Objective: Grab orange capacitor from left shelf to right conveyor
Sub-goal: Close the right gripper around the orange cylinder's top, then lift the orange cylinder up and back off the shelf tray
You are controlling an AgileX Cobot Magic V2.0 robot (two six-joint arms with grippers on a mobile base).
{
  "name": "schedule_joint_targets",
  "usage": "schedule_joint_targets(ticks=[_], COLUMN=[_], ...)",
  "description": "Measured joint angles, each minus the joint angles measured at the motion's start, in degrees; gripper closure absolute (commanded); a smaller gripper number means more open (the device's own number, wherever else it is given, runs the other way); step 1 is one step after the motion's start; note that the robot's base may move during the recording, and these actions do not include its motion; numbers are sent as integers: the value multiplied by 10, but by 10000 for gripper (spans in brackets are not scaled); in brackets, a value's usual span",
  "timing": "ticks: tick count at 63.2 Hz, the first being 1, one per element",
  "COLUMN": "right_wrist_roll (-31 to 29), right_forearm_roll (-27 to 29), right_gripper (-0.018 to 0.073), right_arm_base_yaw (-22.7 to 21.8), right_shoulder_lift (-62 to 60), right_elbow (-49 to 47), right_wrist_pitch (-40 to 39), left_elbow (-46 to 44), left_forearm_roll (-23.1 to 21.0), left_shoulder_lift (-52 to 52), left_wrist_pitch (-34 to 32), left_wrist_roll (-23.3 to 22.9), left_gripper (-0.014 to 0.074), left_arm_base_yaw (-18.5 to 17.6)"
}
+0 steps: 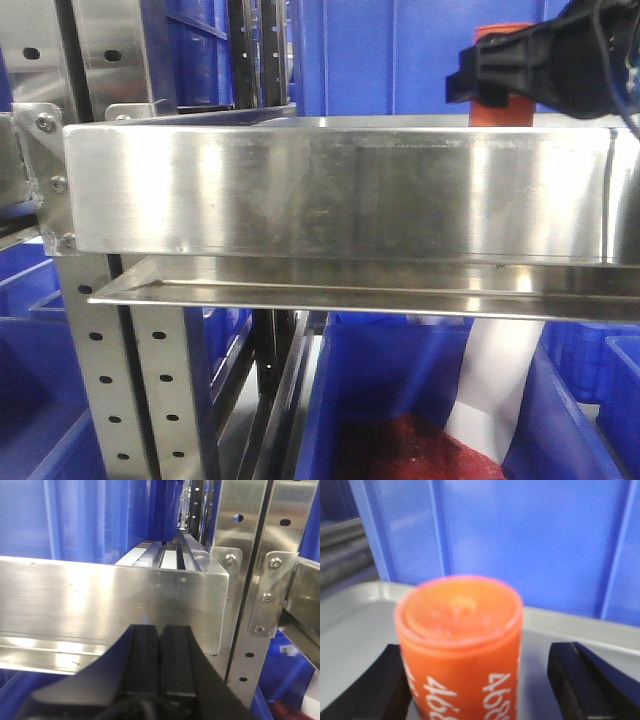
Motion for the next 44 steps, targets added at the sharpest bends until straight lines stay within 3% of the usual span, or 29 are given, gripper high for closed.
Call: schedule_joint_targets(ticks=[14, 21, 36, 44], right_wrist_roll=[0, 0, 0, 0], right_forearm_roll=[-2, -2, -3, -12], right_gripper=[331, 434, 441, 441], right_arm_base_yaw=[0, 0, -8, -41], right_shoulder_lift=[10, 7, -70, -146], right_elbow=[-13, -14, -14, -14], right_wrist_pitch=[-3, -3, 73, 147], left_elbow=[0, 0, 0, 0], left_forearm_roll=[0, 0, 0, 0], left_shoulder_lift=[0, 0, 0, 0], left_wrist_pitch=[0, 0, 0, 0], left_wrist_roll=[0, 0, 0, 0], left_gripper=[723, 723, 723, 723], left_arm_base_yaw=[0, 0, 0, 0])
